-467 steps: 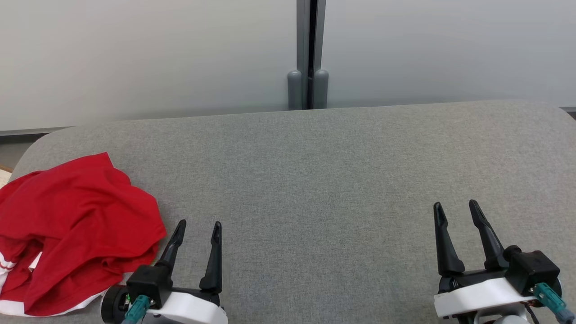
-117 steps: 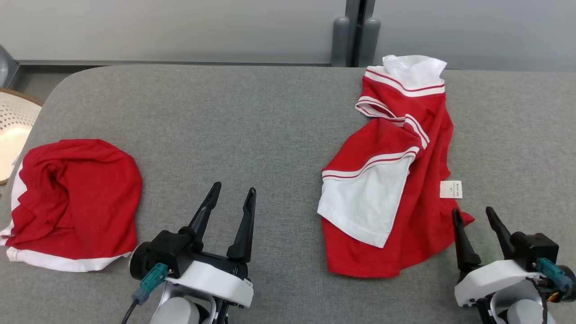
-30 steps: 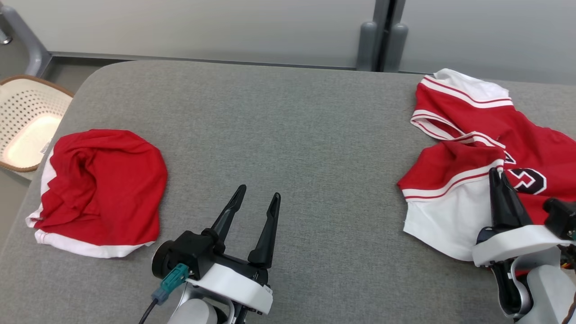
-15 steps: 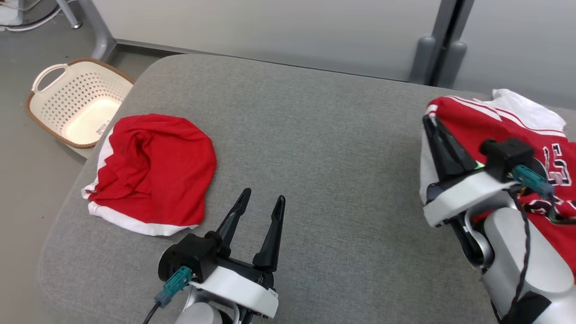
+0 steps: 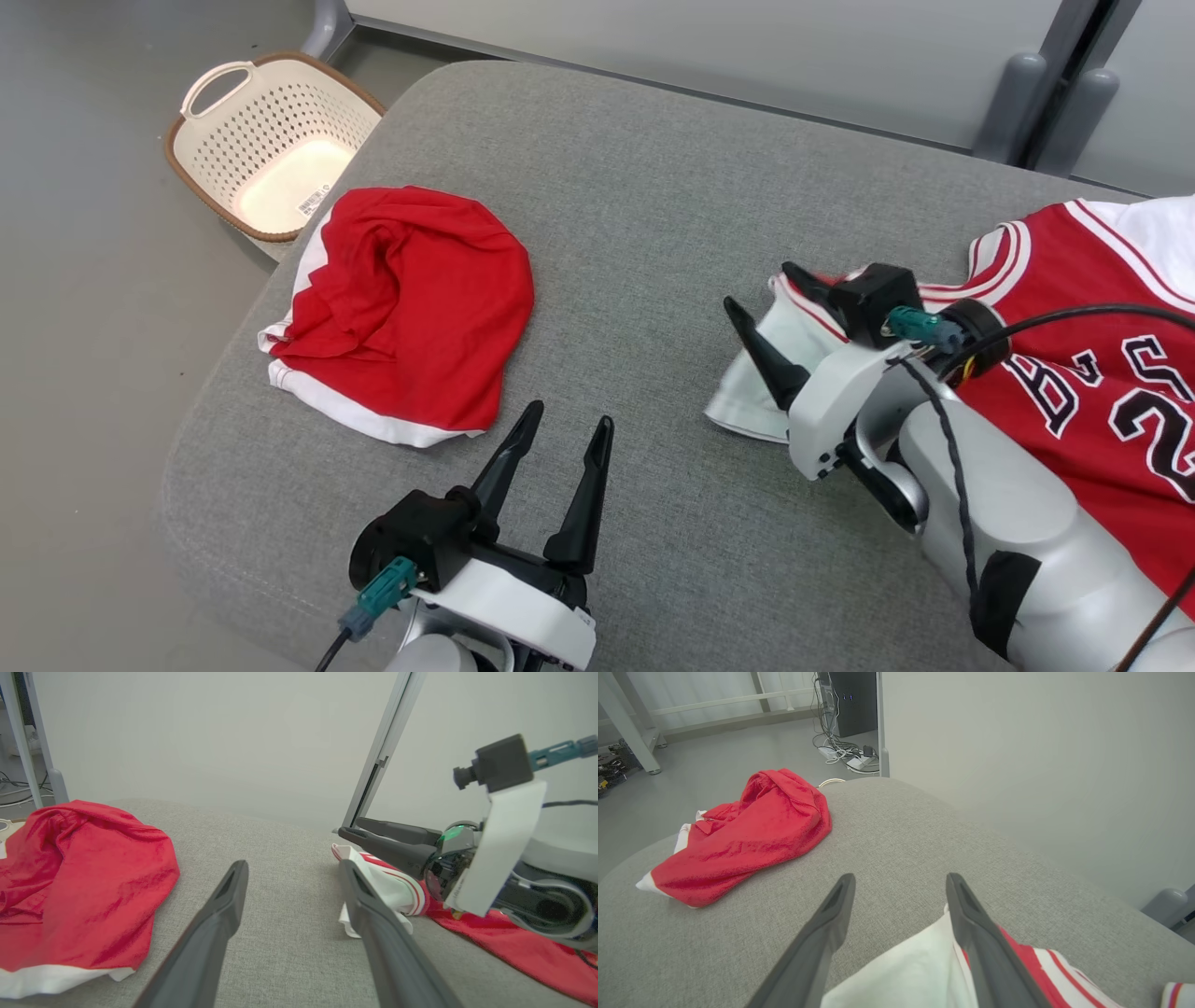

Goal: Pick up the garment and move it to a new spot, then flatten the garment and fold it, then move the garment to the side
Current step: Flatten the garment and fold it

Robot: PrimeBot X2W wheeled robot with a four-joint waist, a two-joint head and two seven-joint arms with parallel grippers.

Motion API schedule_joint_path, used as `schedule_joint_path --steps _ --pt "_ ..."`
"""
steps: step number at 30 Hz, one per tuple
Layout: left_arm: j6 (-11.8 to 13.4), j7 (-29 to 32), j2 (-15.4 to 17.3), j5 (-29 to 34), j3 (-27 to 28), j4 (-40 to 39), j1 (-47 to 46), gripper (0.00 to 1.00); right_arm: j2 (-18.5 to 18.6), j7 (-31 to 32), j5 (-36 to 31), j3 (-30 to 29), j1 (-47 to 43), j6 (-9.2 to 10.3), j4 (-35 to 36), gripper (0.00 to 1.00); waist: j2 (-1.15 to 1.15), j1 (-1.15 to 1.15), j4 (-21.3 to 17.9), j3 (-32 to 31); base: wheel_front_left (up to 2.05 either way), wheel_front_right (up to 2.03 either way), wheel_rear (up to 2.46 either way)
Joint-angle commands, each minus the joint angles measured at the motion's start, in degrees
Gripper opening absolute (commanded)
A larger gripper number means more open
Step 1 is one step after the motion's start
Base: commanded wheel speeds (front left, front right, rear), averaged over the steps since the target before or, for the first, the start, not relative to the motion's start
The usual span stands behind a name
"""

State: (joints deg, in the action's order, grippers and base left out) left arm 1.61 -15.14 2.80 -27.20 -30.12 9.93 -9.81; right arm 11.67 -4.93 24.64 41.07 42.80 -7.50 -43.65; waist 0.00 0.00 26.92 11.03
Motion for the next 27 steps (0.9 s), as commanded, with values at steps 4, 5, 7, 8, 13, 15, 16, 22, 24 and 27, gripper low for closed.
schedule_joint_path --steps 4,5,7,8,13,15,16,22,24,27 --pt "0.4 0.0 0.2 0.9 1.7 0.3 -0.8 1.0 -0.7 -2.4 1.9 4.2 1.5 0.02 -2.5 1.0 0.0 0.0 -2.3 -1.1 0.0 0.0 0.0" --pt "0.3 0.0 0.2 1.2 2.1 0.3 -0.8 1.0 -0.8 -3.3 2.4 4.5 1.7 0.02 -2.9 1.0 0.0 0.0 -3.1 -1.4 0.0 0.0 0.0" --pt "0.2 0.0 0.2 1.7 3.1 0.4 -0.8 1.0 -0.8 -5.5 3.5 4.1 1.9 0.02 -3.4 1.0 0.0 0.0 -4.9 -2.0 0.0 0.0 0.0" --pt "0.2 0.0 0.2 1.9 3.7 0.4 -0.8 1.0 -0.8 -6.5 3.7 3.9 1.8 0.02 -3.5 1.0 0.0 0.0 -6.0 -2.4 0.0 0.0 0.0" --pt "-0.4 0.0 0.2 3.0 5.9 0.6 -1.0 1.0 1.6 -9.7 4.7 -0.3 -0.9 0.02 -2.3 1.0 0.0 0.0 -11.5 -3.4 0.0 0.0 0.0" --pt "-0.6 0.0 0.2 3.3 6.6 0.7 -0.9 1.0 3.1 -10.2 4.1 -3.5 -2.9 0.02 -0.7 1.0 0.0 0.0 -13.7 -3.8 0.0 0.0 0.0" --pt "-0.6 0.0 0.2 3.3 6.6 0.7 -0.9 1.0 3.1 -10.2 4.1 -3.5 -2.9 0.02 -0.7 1.0 0.0 0.0 -13.7 -3.8 0.0 0.0 0.0" --pt "-0.9 0.0 0.2 3.8 9.2 1.1 0.0 1.0 5.6 -10.3 -1.8 -20.6 -18.5 0.02 13.2 1.0 0.0 0.0 -20.4 -4.5 0.0 0.0 0.0" --pt "-0.9 0.0 0.2 3.9 9.6 1.1 0.1 1.0 5.4 -10.3 -3.0 -22.9 -21.0 0.01 15.3 1.0 0.0 0.0 -21.2 -4.6 0.0 0.0 0.0" --pt "-1.3 0.0 0.2 4.4 10.7 1.7 0.8 1.0 3.6 -10.3 -6.0 -28.9 -29.1 0.01 21.0 1.0 0.0 0.0 -23.3 -4.8 0.0 0.0 0.0"
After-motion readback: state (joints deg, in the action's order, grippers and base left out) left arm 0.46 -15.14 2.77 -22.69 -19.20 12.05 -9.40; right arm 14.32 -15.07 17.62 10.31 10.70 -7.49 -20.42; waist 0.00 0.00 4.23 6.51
